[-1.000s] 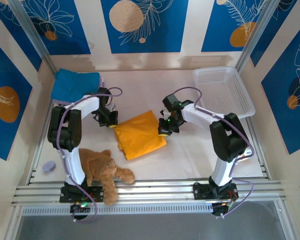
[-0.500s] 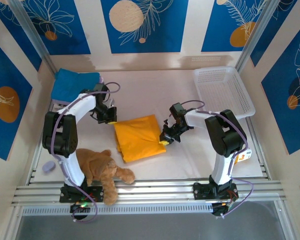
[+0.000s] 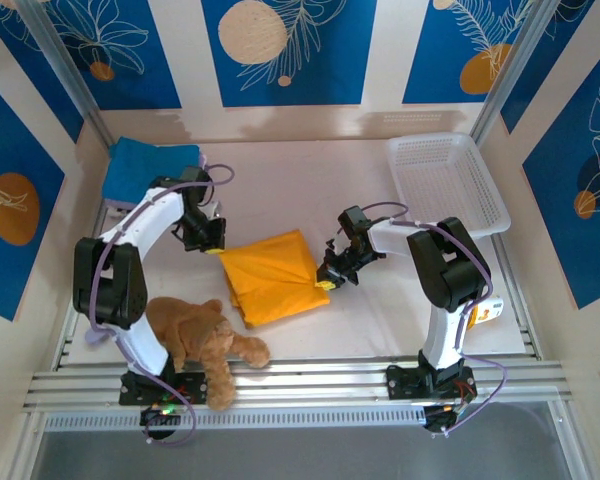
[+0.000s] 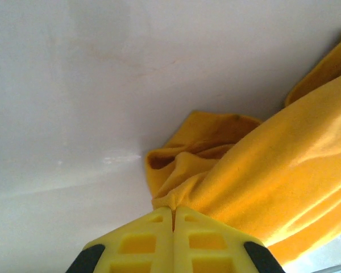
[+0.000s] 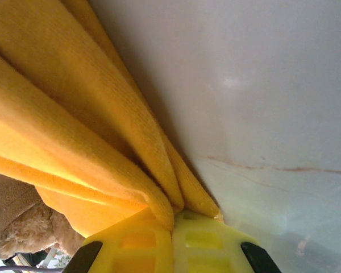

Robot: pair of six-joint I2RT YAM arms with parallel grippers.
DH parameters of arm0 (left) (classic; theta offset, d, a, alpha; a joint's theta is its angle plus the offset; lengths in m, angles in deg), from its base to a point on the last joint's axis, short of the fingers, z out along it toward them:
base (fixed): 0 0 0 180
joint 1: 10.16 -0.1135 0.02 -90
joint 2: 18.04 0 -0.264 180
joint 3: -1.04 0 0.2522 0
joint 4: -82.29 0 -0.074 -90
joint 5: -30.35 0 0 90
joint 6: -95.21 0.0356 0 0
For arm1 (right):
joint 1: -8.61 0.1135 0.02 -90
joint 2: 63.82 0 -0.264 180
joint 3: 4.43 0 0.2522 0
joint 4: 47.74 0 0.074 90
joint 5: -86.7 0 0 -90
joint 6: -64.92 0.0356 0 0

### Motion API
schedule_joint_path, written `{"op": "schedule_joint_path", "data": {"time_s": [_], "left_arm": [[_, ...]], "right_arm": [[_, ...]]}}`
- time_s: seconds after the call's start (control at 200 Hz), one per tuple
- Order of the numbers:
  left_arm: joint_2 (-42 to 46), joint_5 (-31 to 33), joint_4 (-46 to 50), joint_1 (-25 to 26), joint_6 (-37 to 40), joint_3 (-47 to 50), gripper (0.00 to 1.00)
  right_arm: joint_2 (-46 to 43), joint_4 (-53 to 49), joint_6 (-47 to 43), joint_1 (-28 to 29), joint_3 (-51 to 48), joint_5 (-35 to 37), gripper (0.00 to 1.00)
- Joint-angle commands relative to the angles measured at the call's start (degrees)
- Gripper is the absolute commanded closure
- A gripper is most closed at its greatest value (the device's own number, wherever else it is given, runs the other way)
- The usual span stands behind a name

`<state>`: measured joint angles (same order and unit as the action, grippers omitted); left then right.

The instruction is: Fold and stack the t-shirts

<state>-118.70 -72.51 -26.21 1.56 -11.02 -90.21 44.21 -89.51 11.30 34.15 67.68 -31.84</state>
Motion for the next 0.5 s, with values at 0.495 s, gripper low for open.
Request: {"op": "schedule_joint_path", "data": {"time_s": [0.495], "left_arm": [[-15.7,1.5,-9.8,-1.4,2.7,0.1,1.00]], "right_arm": [[2.8,-4.5,1.8,-0.5,-1.0,11.4,1.00]]}}
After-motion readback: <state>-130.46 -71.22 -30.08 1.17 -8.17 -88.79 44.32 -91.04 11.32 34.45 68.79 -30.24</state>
